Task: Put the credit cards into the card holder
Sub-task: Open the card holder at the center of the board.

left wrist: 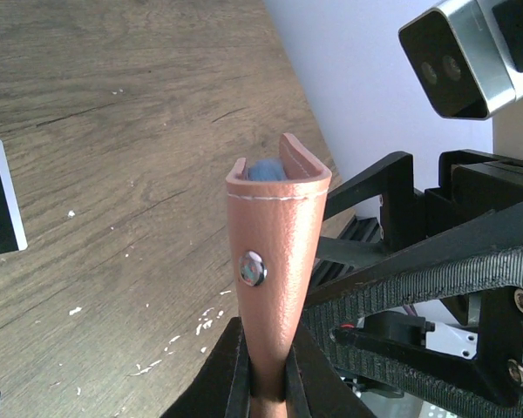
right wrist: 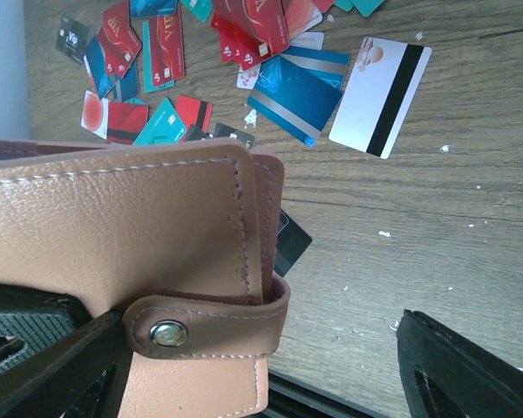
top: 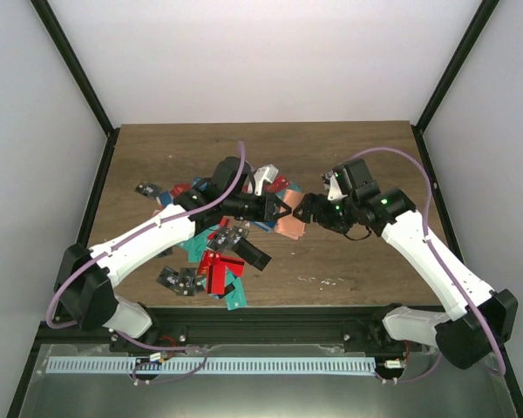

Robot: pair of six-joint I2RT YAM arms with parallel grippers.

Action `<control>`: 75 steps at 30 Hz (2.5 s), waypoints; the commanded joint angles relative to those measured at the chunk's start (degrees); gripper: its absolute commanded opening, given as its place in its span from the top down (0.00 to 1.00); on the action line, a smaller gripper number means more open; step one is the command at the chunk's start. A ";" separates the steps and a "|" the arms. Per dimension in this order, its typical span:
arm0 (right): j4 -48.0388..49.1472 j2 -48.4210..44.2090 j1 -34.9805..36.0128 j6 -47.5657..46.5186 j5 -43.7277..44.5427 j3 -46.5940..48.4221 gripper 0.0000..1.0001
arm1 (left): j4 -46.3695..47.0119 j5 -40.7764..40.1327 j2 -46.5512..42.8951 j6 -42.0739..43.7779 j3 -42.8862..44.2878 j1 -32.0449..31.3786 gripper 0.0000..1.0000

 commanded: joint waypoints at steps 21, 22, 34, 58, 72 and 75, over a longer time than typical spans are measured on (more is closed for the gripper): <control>6.89 -10.80 -19.99 -4.38 -11.22 -12.85 0.17 | -12.50 -3.02 -4.82 8.35 8.95 2.29 0.96; 9.15 -12.00 -20.03 -4.49 -14.82 -12.97 0.17 | -12.60 -3.02 -4.92 8.05 8.98 2.29 0.96; 20.32 -15.47 -17.16 -0.74 -32.58 -14.83 0.30 | -9.74 -1.27 -5.76 4.74 6.63 2.35 0.96; 20.38 -7.69 -11.12 0.11 -25.74 -14.98 0.72 | 0.90 2.06 -6.27 -2.49 -0.08 1.96 0.96; 19.02 -11.17 -11.07 2.16 -24.37 -25.65 0.99 | 13.88 3.17 -0.77 -8.09 -8.53 -1.01 0.96; 18.33 -11.11 -11.11 3.13 -23.16 -28.93 0.99 | 15.02 3.15 2.04 -7.81 -9.74 -1.74 0.96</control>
